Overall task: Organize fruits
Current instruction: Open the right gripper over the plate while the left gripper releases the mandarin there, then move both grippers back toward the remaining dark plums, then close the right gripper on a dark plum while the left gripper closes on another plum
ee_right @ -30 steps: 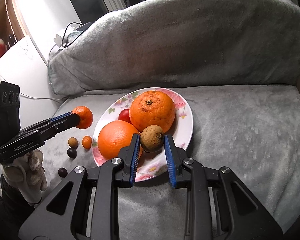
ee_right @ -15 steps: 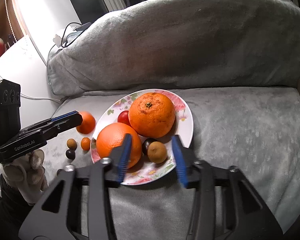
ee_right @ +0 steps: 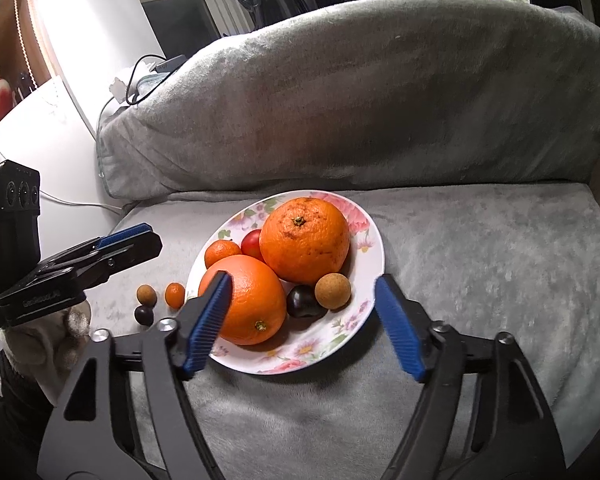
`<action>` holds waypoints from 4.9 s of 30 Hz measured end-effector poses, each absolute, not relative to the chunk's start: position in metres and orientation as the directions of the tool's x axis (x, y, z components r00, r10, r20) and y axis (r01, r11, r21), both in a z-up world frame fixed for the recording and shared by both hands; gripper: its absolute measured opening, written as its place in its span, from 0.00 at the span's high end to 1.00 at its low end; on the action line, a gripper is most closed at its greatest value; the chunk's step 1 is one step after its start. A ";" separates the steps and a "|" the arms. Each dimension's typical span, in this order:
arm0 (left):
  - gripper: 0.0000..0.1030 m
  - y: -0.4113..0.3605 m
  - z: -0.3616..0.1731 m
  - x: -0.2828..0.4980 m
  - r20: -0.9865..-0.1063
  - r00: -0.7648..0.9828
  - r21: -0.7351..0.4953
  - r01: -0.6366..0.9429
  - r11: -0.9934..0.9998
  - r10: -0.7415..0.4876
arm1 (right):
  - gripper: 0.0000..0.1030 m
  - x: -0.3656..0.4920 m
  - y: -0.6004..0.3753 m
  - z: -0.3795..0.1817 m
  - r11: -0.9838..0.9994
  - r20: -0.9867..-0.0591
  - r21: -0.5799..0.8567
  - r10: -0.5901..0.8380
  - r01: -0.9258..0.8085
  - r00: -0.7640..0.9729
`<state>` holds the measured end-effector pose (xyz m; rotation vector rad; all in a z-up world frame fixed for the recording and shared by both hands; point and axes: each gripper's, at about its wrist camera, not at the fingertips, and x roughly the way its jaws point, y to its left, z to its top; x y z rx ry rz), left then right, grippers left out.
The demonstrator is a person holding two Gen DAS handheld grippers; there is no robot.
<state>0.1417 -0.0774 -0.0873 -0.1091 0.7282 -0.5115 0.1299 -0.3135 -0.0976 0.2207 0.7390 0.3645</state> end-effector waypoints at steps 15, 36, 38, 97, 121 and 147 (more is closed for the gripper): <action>0.25 -0.078 -0.079 0.136 -0.600 0.660 -0.237 0.393 0.889 -0.452 | 0.08 0.124 -0.316 -0.093 0.927 -0.601 0.304 0.365 -0.219 0.711; 0.25 -0.061 -0.060 0.103 -0.552 0.721 -0.204 0.371 0.906 -0.420 | 0.04 0.108 -0.310 -0.077 0.928 -0.565 0.289 0.365 -0.237 0.740; 0.25 -0.055 -0.059 0.099 -0.548 0.728 -0.204 0.363 0.909 -0.413 | 0.04 0.106 -0.309 -0.076 0.926 -0.560 0.293 0.369 -0.240 0.741; 0.62 -0.006 -0.157 0.052 -0.724 0.580 -0.267 0.263 0.927 -0.373 | 0.66 0.143 -0.114 -0.139 0.702 -0.726 0.340 0.619 -0.626 0.300; 0.78 -0.012 -0.166 0.065 -0.742 0.559 -0.254 0.276 0.927 -0.370 | 0.73 0.155 -0.098 -0.162 0.702 -0.758 0.340 0.598 -0.626 0.258; 0.79 -0.004 -0.146 0.051 -0.715 0.587 -0.269 0.270 0.925 -0.379 | 0.77 0.139 -0.131 -0.132 0.714 -0.704 0.344 0.626 -0.609 0.336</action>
